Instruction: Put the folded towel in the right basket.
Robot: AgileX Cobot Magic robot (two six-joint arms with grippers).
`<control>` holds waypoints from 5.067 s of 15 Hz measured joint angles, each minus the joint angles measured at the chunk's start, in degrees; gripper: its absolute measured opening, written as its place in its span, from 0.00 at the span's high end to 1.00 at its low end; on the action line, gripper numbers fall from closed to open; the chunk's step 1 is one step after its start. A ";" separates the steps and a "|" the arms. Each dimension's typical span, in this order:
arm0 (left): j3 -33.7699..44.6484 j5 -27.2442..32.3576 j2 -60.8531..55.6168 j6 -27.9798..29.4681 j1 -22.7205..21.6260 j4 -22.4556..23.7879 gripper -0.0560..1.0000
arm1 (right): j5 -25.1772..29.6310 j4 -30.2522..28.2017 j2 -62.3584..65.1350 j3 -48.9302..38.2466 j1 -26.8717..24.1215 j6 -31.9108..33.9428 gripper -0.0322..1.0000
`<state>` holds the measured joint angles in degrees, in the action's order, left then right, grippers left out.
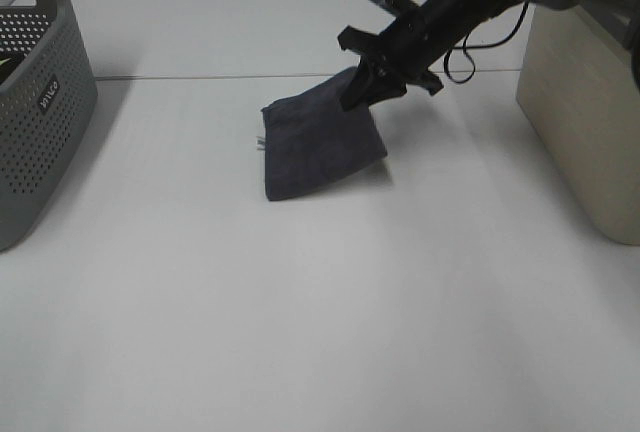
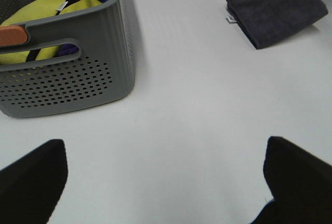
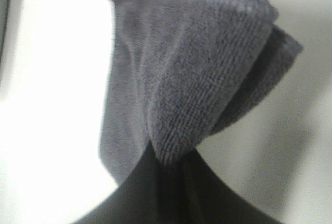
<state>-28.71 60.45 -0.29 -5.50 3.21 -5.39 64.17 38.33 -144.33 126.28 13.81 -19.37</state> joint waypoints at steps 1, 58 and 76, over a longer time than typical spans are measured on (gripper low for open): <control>0.00 0.00 0.00 0.00 0.00 0.00 0.02 | 0.46 -1.83 3.27 0.00 0.00 0.00 0.92; 0.00 0.00 0.00 0.00 0.00 0.00 0.02 | 5.84 -36.33 114.02 -86.80 -14.55 18.79 0.44; 0.00 0.00 0.00 0.00 0.00 0.00 0.02 | -2.92 -38.33 144.67 -97.29 -14.55 18.79 0.44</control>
<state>-28.71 60.45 -0.29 -5.50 3.21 -5.39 61.25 0.00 0.34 28.99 -0.74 -0.57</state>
